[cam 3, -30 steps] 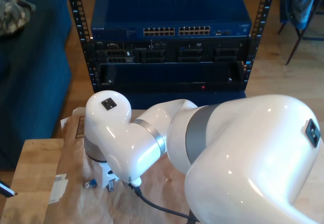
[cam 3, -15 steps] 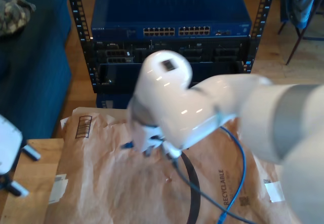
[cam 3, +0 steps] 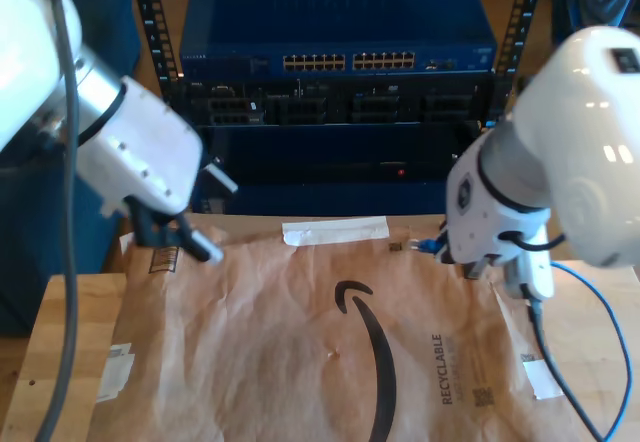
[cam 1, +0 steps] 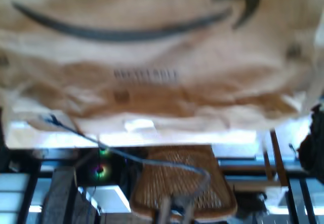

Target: Grab the cable and plug it in

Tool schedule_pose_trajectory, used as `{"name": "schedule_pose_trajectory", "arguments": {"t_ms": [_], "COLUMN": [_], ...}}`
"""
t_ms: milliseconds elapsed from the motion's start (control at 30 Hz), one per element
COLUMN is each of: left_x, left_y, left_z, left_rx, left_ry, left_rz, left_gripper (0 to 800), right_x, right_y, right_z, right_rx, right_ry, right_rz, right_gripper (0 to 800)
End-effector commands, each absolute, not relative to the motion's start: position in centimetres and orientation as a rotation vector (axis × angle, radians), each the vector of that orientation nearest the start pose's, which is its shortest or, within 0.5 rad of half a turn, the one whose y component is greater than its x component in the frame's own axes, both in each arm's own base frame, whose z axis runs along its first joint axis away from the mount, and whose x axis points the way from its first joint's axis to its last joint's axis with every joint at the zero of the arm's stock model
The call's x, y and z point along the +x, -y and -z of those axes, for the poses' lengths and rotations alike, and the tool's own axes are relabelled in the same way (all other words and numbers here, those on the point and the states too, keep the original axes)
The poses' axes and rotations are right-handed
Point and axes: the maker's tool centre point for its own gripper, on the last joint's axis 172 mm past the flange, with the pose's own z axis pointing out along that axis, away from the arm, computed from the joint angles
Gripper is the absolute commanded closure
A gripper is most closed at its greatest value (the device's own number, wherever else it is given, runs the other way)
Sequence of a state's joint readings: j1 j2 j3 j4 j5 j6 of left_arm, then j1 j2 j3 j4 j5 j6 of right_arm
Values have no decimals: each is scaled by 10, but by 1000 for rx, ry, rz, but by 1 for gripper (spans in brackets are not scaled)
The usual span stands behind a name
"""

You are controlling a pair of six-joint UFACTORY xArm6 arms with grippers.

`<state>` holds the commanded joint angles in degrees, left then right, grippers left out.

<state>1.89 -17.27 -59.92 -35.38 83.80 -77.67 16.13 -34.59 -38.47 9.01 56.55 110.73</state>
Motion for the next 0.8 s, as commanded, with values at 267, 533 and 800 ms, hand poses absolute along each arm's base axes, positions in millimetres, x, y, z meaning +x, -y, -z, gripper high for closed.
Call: {"name": "schedule_pose_trajectory", "arguments": {"t_ms": [267, 533, 800], "left_x": [387, 385, 383], "left_y": [195, 236, 245], "left_z": [-377, -414, -435], "left_rx": [-2717, -2839, -2879], "left_ry": [2279, 2214, 2200], "left_rz": [-924, -1028, -1085], "left_gripper": [0, 0, 0], "right_x": [349, 358, 372], "right_y": [-131, -143, -140], "right_z": [-300, -356, -374], "right_rx": [-1697, -1628, -1580], "right_ry": [-2179, -2111, -2106], "right_rz": [-136, -220, -373], "right_gripper": [798, 798, 794]}}
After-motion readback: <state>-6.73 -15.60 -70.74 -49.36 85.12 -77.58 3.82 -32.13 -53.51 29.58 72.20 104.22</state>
